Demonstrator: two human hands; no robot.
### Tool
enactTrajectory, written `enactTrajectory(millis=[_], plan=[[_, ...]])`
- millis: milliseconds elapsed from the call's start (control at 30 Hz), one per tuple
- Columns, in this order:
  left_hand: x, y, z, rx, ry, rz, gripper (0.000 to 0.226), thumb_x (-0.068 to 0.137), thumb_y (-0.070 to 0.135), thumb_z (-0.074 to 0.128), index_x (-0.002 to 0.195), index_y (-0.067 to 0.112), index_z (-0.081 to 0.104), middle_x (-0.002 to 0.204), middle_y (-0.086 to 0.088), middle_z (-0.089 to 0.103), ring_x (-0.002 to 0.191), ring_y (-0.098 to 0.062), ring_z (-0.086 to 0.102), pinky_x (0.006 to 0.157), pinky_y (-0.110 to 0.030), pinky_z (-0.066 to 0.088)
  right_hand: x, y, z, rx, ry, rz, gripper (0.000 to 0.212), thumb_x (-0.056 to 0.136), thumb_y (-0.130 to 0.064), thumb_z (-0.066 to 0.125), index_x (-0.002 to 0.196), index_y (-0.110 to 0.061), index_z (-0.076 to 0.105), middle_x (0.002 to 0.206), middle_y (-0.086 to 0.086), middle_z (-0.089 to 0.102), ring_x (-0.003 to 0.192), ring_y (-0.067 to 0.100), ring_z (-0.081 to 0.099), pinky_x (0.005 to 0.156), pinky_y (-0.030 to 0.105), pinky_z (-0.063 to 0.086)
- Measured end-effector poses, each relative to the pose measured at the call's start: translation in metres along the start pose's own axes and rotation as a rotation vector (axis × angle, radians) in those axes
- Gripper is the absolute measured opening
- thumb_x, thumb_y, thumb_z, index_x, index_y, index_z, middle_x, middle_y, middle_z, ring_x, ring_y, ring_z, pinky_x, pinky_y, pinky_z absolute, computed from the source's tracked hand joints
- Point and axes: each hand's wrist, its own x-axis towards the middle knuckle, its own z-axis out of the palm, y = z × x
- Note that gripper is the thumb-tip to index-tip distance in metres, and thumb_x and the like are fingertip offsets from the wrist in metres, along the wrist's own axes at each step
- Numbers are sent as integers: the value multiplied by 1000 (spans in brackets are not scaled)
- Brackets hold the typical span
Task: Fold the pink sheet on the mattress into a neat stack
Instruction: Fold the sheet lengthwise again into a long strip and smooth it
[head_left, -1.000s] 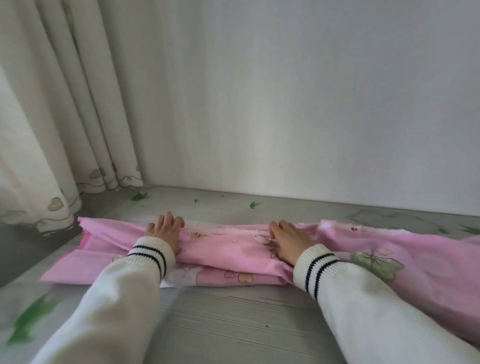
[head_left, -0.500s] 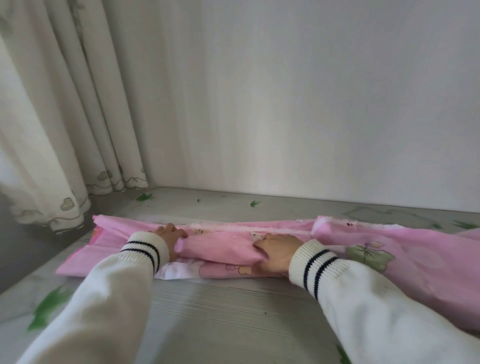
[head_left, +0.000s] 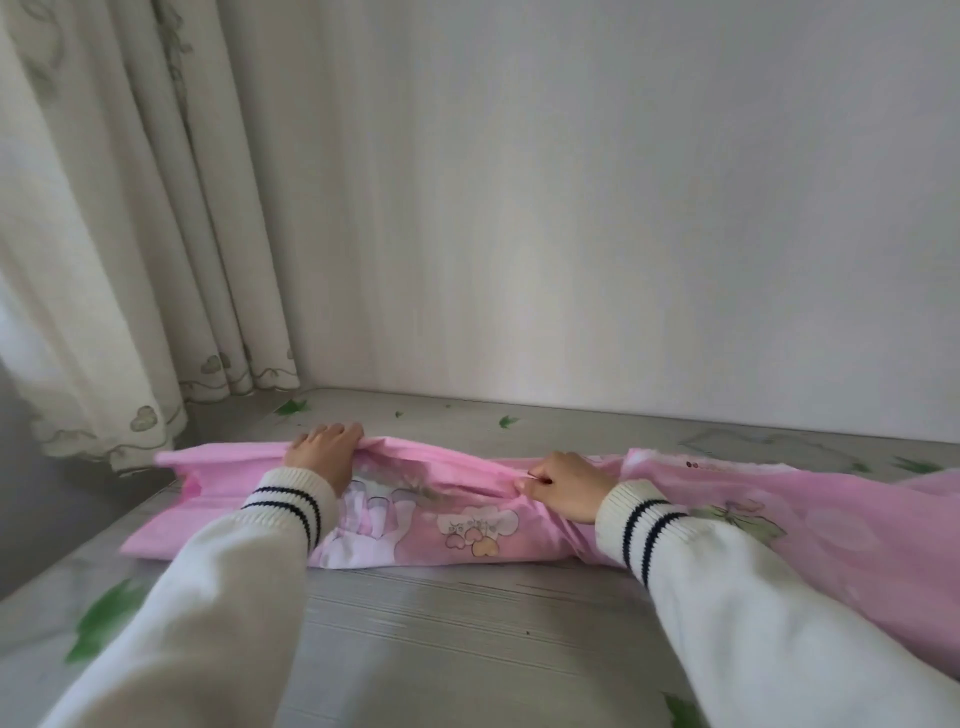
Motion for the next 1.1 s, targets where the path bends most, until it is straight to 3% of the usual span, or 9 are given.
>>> enactTrajectory(millis=[133,200,267,333,567,733,833,967,1100], plan=[[-2,3,8,46,-58,7,30,94,10,37,123,14,44,129,-5,51,123,-21,46,105,-33,33,-2,0,7,-100,-31,8,36,99,-34,34,74,-15,51,64,0,50,51,12,46,61,25,49],[-4,2,17,78,-131,20,33,94,12,39,126,17,42,131,-4,50,125,-21,45,107,-35,32,-2,2,17,-233,-16,-21,33,99,-32,33,112,-12,55,109,9,59,93,18,60,93,33,50],[-5,1,28,83,-208,24,37,94,18,43,130,19,40,134,-2,48,127,-21,45,110,-36,31,-2,4,26,-352,-43,-45,45,99,-33,30,142,-18,32,148,6,34,133,22,39,112,43,32],[-6,-1,36,79,-262,46,47,93,23,48,137,23,35,140,-1,42,130,-20,42,113,-37,29,0,8,32,-425,-98,-43,53,99,-41,23,149,-26,13,158,-1,13,145,21,18,119,45,15],[-14,-3,39,14,-427,57,59,95,20,38,146,35,14,157,8,13,145,-17,18,117,-49,14,0,15,42,-508,-185,38,61,95,-55,11,147,-33,-12,158,-4,-13,147,19,-4,117,41,-4],[-15,-4,21,-272,-363,-3,40,101,18,26,138,25,41,143,-5,47,112,-17,56,96,-27,43,0,-10,31,-256,-149,-5,63,92,-61,12,149,-32,10,158,-2,12,146,22,16,119,44,7],[-13,-12,22,-272,-299,-85,40,102,17,25,136,8,44,143,-13,45,129,-26,45,110,-33,32,8,-33,37,-198,-55,-69,60,95,-54,4,147,-29,20,156,-1,21,144,21,22,120,45,5],[-13,-26,28,-76,-360,-127,43,102,24,23,143,15,33,152,-7,33,138,-24,34,116,-44,25,26,-54,58,-115,25,-86,51,101,-40,16,120,-10,52,118,14,62,99,24,64,97,42,49],[-5,-46,48,1,-465,-108,49,100,36,18,148,35,11,159,7,-1,148,-21,6,114,-62,5,36,-51,70,-202,-17,-122,43,100,-37,27,135,-22,47,144,7,46,126,28,50,108,42,37]])
